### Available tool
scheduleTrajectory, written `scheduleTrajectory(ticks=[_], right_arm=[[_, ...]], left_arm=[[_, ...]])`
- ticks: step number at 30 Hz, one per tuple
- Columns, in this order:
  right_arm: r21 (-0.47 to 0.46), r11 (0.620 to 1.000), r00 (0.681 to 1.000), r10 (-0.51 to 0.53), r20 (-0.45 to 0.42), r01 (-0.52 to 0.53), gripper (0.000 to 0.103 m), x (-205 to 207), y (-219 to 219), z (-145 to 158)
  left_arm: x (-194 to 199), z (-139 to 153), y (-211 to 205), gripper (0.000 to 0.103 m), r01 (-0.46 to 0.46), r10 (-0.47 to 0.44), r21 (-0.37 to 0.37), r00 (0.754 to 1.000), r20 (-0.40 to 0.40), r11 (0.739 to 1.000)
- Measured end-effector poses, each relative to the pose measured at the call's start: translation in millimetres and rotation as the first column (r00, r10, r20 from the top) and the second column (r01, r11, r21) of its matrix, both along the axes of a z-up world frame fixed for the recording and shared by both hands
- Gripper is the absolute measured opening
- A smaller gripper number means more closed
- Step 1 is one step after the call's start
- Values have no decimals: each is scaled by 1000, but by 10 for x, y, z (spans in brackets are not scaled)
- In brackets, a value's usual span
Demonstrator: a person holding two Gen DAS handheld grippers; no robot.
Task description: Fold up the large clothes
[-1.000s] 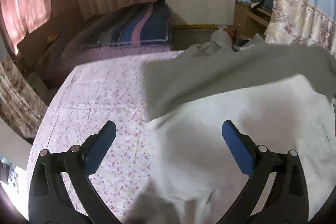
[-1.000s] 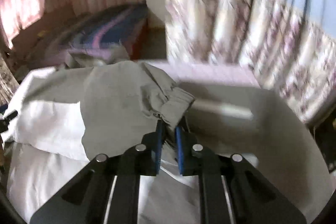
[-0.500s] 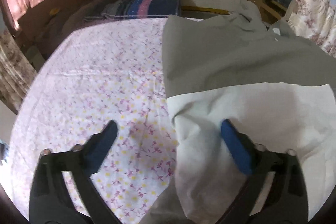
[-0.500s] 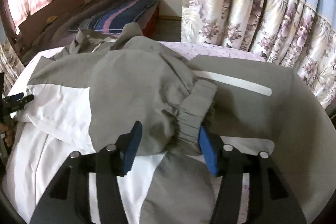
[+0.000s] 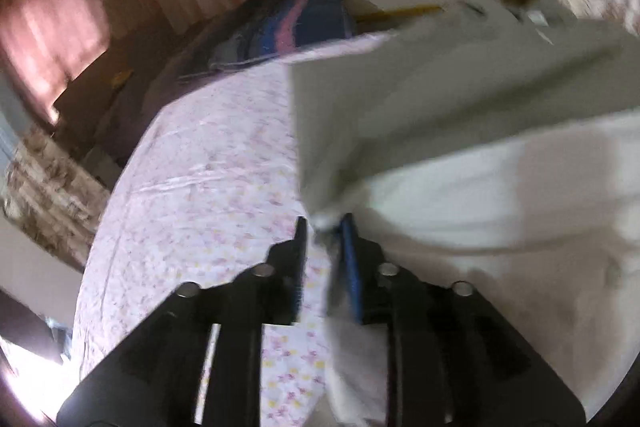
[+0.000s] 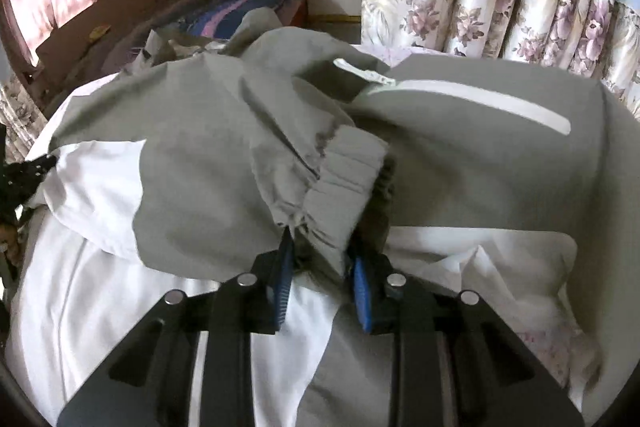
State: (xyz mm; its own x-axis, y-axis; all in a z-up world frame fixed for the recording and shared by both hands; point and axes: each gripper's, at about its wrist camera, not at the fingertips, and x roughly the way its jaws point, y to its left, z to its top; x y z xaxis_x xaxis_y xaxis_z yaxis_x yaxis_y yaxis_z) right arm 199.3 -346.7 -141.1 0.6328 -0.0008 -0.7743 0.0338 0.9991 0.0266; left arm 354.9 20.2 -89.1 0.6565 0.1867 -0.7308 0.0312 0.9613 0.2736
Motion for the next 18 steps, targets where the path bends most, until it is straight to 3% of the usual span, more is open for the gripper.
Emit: scheduleTrajectory(ticks=[2,4,6,7,8,9,13,18], right_arm=[[-12,1000,1000,-2,13,3,30,-12,-2,-7],[-15,1000,999,-26,32,26,39,-44,-11,29],[-10,999,997,-47,58,48,66,-107,-28,90],[-2,999,996,-53,78,53,74,-161,-38,134],[5,999,995,-54,90,54,74,-207,-48,181],[13,999,993,-54,100,53,74,-260,-53,222],[33,998,987,-54,154,49,75,-592,-84,424],[8,998,977,-67,203,67,76,-1073,-203,634]], left_arm=[[28,4,160,43,-37,37,-75,999,-12,997],[9,29,257,46,-44,43,-125,999,-7,991],[-72,83,309,50,-49,52,-158,999,14,986],[-112,111,328,63,-57,61,-178,998,19,982],[-155,139,349,80,-62,68,-204,998,19,977],[-230,186,350,85,-58,64,-235,998,18,970],[-555,391,242,98,-9,24,-248,998,57,969],[-1185,725,149,100,67,-29,-291,991,133,954]])
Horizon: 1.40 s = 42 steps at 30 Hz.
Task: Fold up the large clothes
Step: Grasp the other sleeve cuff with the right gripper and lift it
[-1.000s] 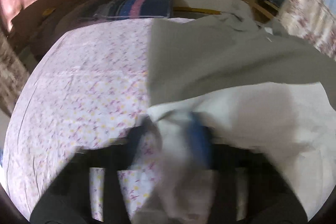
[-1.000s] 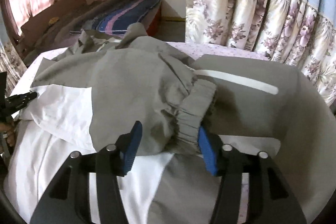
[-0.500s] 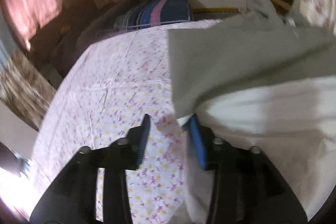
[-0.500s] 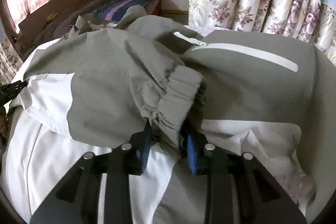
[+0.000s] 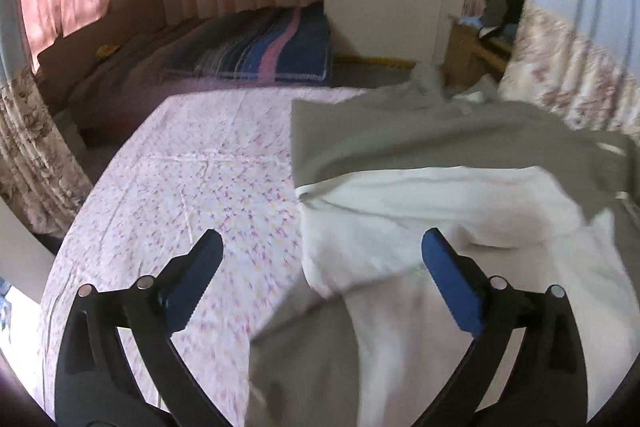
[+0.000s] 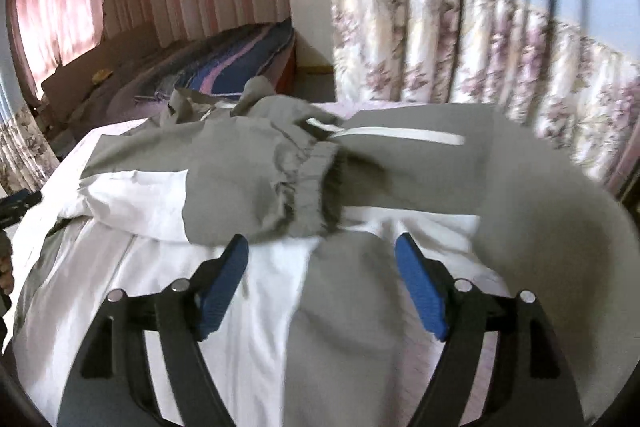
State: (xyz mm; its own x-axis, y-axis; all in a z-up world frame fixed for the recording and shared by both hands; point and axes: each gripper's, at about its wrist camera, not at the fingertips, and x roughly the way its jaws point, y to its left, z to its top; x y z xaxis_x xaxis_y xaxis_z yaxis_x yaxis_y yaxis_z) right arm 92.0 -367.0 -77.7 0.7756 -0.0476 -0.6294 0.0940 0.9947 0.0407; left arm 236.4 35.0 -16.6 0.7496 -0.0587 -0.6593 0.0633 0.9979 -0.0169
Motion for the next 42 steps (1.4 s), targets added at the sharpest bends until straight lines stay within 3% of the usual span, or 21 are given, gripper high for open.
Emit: scheduleTrajectory(ticks=[8,11,15,21,27,29,30,31,32,35,40,42], right_arm=[[-68,991,992,-109,57,113,77,-784,-436,273],[-131,971,979,-192,67,199,88,-1024,-669,320],[-151,946,958,-280,60,286,88,-1250,-1037,311],[-128,930,938,-346,19,345,88,-1448,-1382,119],[31,957,957,-289,-35,290,89,-1386,-1589,-260],[84,959,962,-271,-23,272,79,-1362,-1639,-349],[92,957,962,-273,-20,274,40,-1363,-1638,-368],[113,952,959,-283,-26,284,30,-1358,-1677,-388],[142,942,952,-305,-19,305,29,-1380,-1728,-384],[174,897,908,-417,34,405,25,-1515,-1952,-259],[202,720,705,-693,152,664,23,-2038,-2574,125],[178,708,690,-706,158,684,23,-2064,-2658,200]], left_arm=[[-579,323,276,100,-53,55,-20,993,105,998],[-632,339,417,100,-76,79,-37,992,99,996],[-696,307,574,100,-96,102,-77,991,81,992],[-784,234,512,100,-95,100,-70,992,78,993],[-812,198,431,100,-68,74,-88,995,67,994],[-817,203,398,100,-62,67,-79,996,66,995],[-826,211,380,100,-58,63,-77,996,67,995],[-836,222,363,100,-51,56,-77,996,68,996],[-848,236,346,100,-46,51,-71,996,72,996],[-877,275,332,100,-42,47,-58,996,80,997],[-893,310,398,100,-59,63,-59,995,79,997],[-900,315,417,100,-61,65,-58,995,80,996]])
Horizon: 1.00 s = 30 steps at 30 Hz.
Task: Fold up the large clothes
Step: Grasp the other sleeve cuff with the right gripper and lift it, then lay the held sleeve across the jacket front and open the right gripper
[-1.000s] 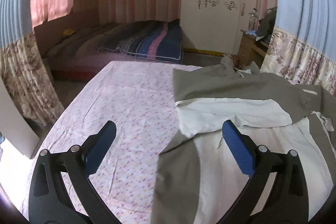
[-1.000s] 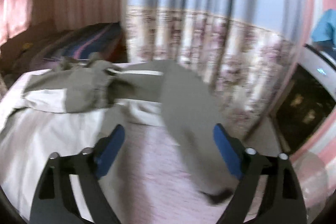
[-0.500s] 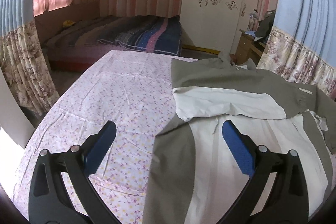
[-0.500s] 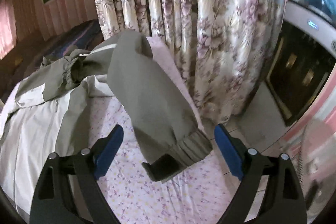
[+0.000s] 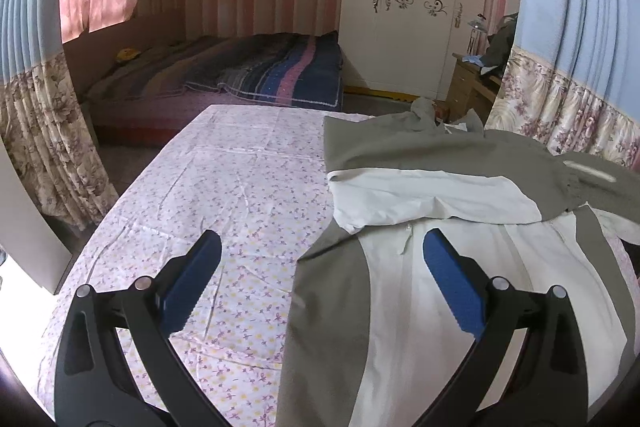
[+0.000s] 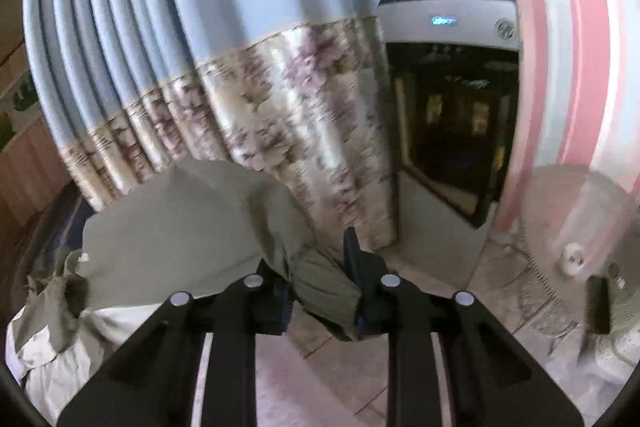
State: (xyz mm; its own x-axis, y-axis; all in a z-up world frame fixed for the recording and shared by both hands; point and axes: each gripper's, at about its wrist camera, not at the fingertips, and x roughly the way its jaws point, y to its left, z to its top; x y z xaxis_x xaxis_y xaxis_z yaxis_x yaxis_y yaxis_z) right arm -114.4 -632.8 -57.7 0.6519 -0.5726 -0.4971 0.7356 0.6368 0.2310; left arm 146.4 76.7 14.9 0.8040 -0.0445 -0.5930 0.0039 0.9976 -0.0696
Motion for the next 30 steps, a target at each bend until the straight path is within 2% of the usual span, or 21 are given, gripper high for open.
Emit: scheduleTrajectory(ticks=[4,9,13,15,16,20,22,27,30], right_arm=[[-70,997,998,24,-58,-28,22,212,128,122],[-6,986,985,164,-48,-165,22,481,365,236],[50,949,950,312,-21,-310,22,771,777,332],[51,916,916,400,-27,-399,22,1013,1128,387],[52,886,886,462,-33,-460,22,1173,1390,412],[49,800,799,600,-47,-598,22,1646,2250,385],[52,766,764,643,-52,-641,22,1927,2680,295],[92,712,709,702,-67,-696,22,2460,3421,42],[132,630,629,776,-56,-765,22,2790,3831,-87]], left_arm=[[-1,0,-5,100,7,-7,1,1000,-3,1000],[-25,28,-44,100,31,-31,7,999,7,999],[9,46,-48,100,45,-45,-14,999,4,999],[40,75,-48,100,48,-47,-33,999,5,998],[57,97,-53,100,50,-49,-43,999,9,998],[176,173,-125,100,53,-52,-51,999,15,997],[232,198,-198,100,60,-59,-51,998,19,997],[411,166,-362,100,41,-41,-31,999,-4,999],[500,120,-427,100,49,-50,-36,999,-21,998]])
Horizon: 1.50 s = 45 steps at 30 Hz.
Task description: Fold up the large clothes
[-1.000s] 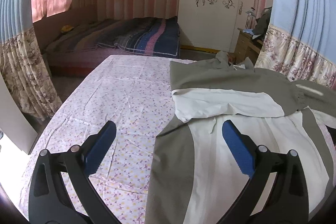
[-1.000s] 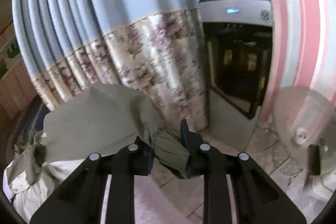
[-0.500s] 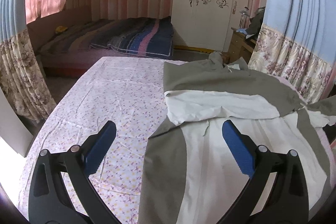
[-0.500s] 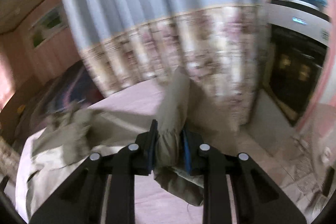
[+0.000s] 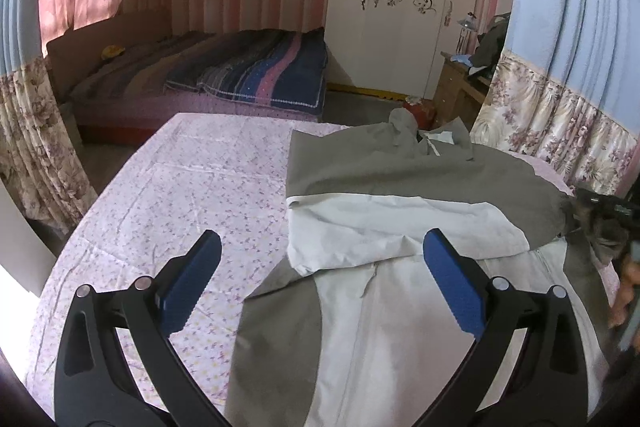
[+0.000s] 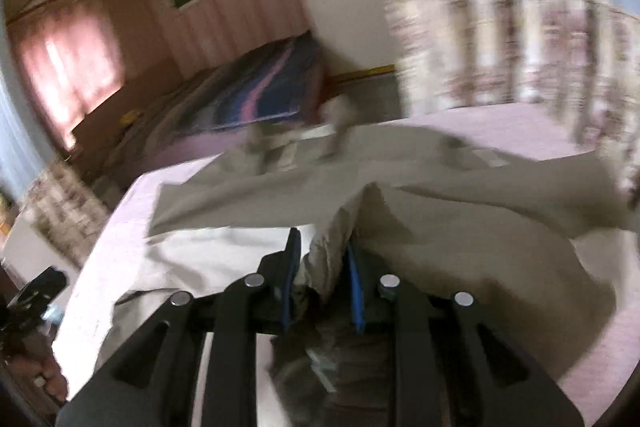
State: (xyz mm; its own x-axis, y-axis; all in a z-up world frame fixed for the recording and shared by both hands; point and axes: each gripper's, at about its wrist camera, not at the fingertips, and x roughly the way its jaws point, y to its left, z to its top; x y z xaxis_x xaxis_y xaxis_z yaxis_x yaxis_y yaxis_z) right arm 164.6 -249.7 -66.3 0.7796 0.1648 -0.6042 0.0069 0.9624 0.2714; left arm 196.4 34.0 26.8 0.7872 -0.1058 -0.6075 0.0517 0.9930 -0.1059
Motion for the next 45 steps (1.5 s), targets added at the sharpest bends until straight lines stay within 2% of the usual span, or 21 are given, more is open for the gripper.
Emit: scheduleTrajectory(ticks=[5,8,10,11,13,16,20,23,28,34,39,40,41,43,45], right_arm=[[-15,992,993,122,-2,-122,23,285,595,-54],[-17,986,986,165,-36,-165,33,362,728,-108],[-5,984,983,179,-34,-179,58,361,727,-125],[-3,984,983,179,-31,-179,61,351,709,-126],[6,983,982,186,-29,-186,79,318,658,-118],[-14,985,985,170,-5,-170,79,200,510,-47],[-76,993,995,90,38,-87,79,-10,178,22],[-120,992,998,34,49,-28,79,-106,-71,41],[-159,986,998,-38,43,44,79,-246,-494,9],[-168,973,987,-159,15,159,79,-422,-1057,-90],[-167,965,978,-208,-7,203,79,-512,-1334,-171],[-173,963,977,-212,-10,207,79,-526,-1371,-182],[-178,962,977,-214,-10,209,79,-532,-1380,-190],[-189,960,977,-214,-14,208,79,-547,-1383,-210],[-196,960,978,-208,-19,200,79,-555,-1373,-229]], left_arm=[[123,-36,-118,100,33,-33,24,999,-6,999],[218,-67,-160,100,33,-33,31,999,-14,999],[270,-117,-172,100,34,-33,14,999,-37,999],[281,-132,-187,100,37,-37,7,999,-40,999],[295,-184,-243,100,43,-43,11,998,-49,999],[308,-265,-365,100,61,-60,19,996,-64,998],[313,-333,-592,100,96,-94,25,993,-77,995],[320,-382,-864,100,158,-157,14,985,-77,987],[360,-526,-1352,100,233,-231,10,968,-100,972],[511,-638,-1795,100,240,-238,-6,962,-132,971],[646,-751,-2145,97,270,-272,-31,951,-148,962],[660,-783,-2194,83,278,-279,-29,948,-152,960],[682,-827,-2245,54,288,-289,-27,943,-164,957],[737,-919,-2281,17,287,-288,-36,937,-196,957],[747,-913,-2217,13,268,-275,-61,944,-184,961]])
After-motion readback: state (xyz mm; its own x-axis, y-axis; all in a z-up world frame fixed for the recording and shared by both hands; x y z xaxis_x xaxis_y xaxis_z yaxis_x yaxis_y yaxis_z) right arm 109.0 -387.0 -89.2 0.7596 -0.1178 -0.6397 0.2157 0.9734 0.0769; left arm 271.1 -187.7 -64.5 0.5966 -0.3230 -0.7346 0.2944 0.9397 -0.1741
